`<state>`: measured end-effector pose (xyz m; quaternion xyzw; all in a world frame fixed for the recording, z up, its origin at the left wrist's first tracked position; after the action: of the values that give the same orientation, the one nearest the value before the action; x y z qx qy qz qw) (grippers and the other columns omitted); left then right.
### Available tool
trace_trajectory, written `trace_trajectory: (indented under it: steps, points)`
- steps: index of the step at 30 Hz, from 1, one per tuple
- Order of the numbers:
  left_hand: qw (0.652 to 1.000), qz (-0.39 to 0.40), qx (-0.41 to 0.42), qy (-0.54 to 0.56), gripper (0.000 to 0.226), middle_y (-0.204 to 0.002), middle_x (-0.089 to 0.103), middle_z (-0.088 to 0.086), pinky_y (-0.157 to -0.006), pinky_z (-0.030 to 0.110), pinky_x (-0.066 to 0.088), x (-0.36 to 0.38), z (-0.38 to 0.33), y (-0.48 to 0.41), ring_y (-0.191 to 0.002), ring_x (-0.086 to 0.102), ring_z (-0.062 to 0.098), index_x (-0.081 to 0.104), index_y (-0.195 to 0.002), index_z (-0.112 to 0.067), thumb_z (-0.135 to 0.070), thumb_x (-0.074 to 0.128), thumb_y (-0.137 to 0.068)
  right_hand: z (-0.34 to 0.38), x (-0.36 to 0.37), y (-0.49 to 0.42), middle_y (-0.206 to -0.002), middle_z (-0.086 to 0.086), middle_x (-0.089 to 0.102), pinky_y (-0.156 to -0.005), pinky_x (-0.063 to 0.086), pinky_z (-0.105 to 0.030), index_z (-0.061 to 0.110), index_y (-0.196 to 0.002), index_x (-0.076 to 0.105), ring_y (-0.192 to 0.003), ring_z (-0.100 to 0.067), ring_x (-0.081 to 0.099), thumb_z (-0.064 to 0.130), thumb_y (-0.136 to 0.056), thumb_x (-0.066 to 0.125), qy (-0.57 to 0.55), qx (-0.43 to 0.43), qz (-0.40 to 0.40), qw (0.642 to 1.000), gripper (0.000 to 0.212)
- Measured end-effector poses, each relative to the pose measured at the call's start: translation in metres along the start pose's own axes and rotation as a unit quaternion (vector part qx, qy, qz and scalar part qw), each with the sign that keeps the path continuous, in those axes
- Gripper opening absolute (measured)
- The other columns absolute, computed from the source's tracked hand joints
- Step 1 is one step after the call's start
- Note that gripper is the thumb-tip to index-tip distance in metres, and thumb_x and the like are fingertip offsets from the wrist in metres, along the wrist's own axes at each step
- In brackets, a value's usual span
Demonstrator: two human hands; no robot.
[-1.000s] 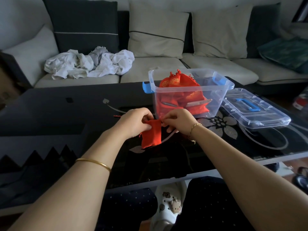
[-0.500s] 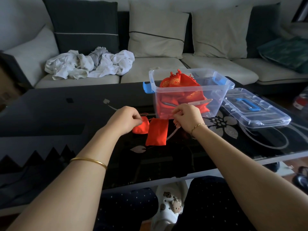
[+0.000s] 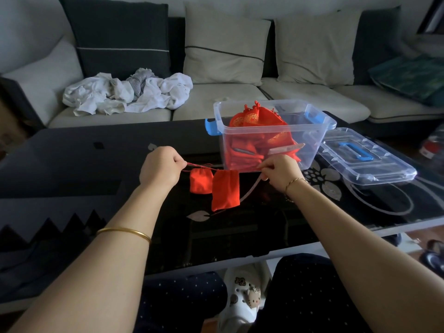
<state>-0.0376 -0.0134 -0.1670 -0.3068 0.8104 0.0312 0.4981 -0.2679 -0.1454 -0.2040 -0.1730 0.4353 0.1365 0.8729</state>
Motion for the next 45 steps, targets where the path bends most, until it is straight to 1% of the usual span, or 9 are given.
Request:
trace_trajectory:
  steps: [9,13,17,22,26,31,36,41,45]
  points:
    - [0.997,-0.005,-0.049,0.056,0.036,-0.078,0.064,0.005,-0.071,0.035,0.044,0.002,0.012,-0.001,-0.078,0.058,0.024,0.065,-0.075,-0.009,-0.031,0.047,-0.097,-0.016,-0.012,0.002,-0.080,-0.013,0.068,-0.074,0.052,-0.035,0.011,-0.070,0.055,-0.078,-0.030,0.064,0.028,-0.090,0.053,0.050,0.082,-0.028,0.995,0.026]
    - [0.973,0.011,-0.144,0.180,0.042,-0.067,0.051,0.000,-0.067,0.035,0.046,0.014,0.027,0.000,-0.064,0.049,0.017,0.059,-0.065,-0.014,-0.034,0.043,-0.098,-0.026,0.006,0.012,-0.066,-0.008,0.059,-0.049,0.045,-0.024,0.011,-0.065,0.049,-0.047,-0.017,0.056,0.028,-0.096,0.044,-0.185,0.192,0.030,0.963,0.036]
    - [0.861,0.082,-0.318,0.388,0.039,-0.055,0.044,-0.003,-0.044,0.020,0.033,0.043,0.046,0.015,-0.046,0.036,0.008,0.056,-0.069,-0.013,-0.040,0.047,-0.096,-0.027,0.041,0.036,-0.050,0.001,0.049,-0.039,0.034,-0.012,0.014,-0.063,0.044,-0.048,-0.008,0.042,0.022,-0.098,0.038,-0.564,0.371,0.107,0.730,0.037]
    - [0.658,0.121,-0.469,0.577,0.050,-0.034,0.029,-0.008,-0.034,0.012,0.022,0.065,0.050,0.033,-0.026,0.023,0.009,0.042,-0.047,-0.020,-0.034,0.047,-0.095,-0.047,0.042,0.041,-0.037,0.002,0.035,-0.034,0.028,-0.010,0.015,-0.054,0.035,-0.036,-0.008,0.031,0.004,-0.087,0.029,-0.601,0.456,0.046,0.654,0.036]
    - [0.635,0.118,-0.449,0.618,0.052,-0.037,0.032,-0.007,-0.035,0.016,0.024,0.067,0.037,0.030,-0.029,0.027,0.010,0.039,-0.043,-0.020,-0.026,0.041,-0.094,-0.048,0.034,0.037,-0.040,0.002,0.036,-0.034,0.028,-0.009,0.014,-0.052,0.036,-0.033,-0.009,0.030,0.004,-0.086,0.029,-0.590,0.441,0.001,0.677,0.036]
    - [0.689,0.115,-0.253,0.669,0.043,-0.085,0.071,-0.007,-0.071,0.024,0.042,0.039,-0.008,0.006,-0.082,0.064,0.007,0.041,-0.062,-0.021,-0.042,0.036,-0.099,-0.018,-0.007,0.017,-0.055,-0.002,0.042,-0.042,0.032,-0.020,0.014,-0.062,0.044,-0.043,-0.011,0.035,0.008,-0.092,0.038,-0.491,0.254,-0.056,0.831,0.032]
    - [0.749,0.189,-0.131,0.621,0.035,-0.062,0.066,-0.005,-0.069,0.023,0.046,0.029,-0.057,0.008,-0.056,0.062,0.006,0.059,-0.075,-0.016,-0.036,0.043,-0.098,0.048,-0.042,0.009,-0.057,0.000,0.045,-0.051,0.035,-0.028,0.013,-0.064,0.049,-0.051,-0.013,0.040,0.013,-0.094,0.044,-0.351,0.024,-0.093,0.931,0.031]
    - [0.811,0.226,-0.047,0.537,0.008,-0.065,0.063,-0.001,-0.058,0.017,0.048,0.034,-0.076,0.015,-0.055,0.054,0.007,0.067,-0.087,-0.007,-0.003,0.062,-0.085,0.089,-0.048,0.013,-0.066,-0.005,0.050,-0.064,0.039,-0.032,-0.011,-0.078,0.056,-0.064,-0.015,0.046,0.013,-0.093,0.047,-0.291,-0.083,-0.093,0.949,0.030]
    - [0.842,0.237,-0.007,0.485,0.002,-0.065,0.054,0.002,-0.051,0.015,0.044,0.037,-0.083,0.018,-0.051,0.047,0.006,0.068,-0.082,-0.005,-0.004,0.067,-0.082,0.105,-0.044,0.017,-0.061,0.002,0.052,-0.063,0.040,-0.028,-0.005,-0.072,0.059,-0.057,-0.008,0.046,0.009,-0.093,0.047,-0.282,-0.120,-0.064,0.950,0.029]
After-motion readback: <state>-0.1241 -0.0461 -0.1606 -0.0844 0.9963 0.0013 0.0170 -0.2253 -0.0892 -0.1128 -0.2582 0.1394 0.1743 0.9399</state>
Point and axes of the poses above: each hand's wrist, its own y-axis away from the middle knuckle, its own x-axis out of the palm, z = x × y, the point moved 9 cm from there along -y, towards the middle knuckle
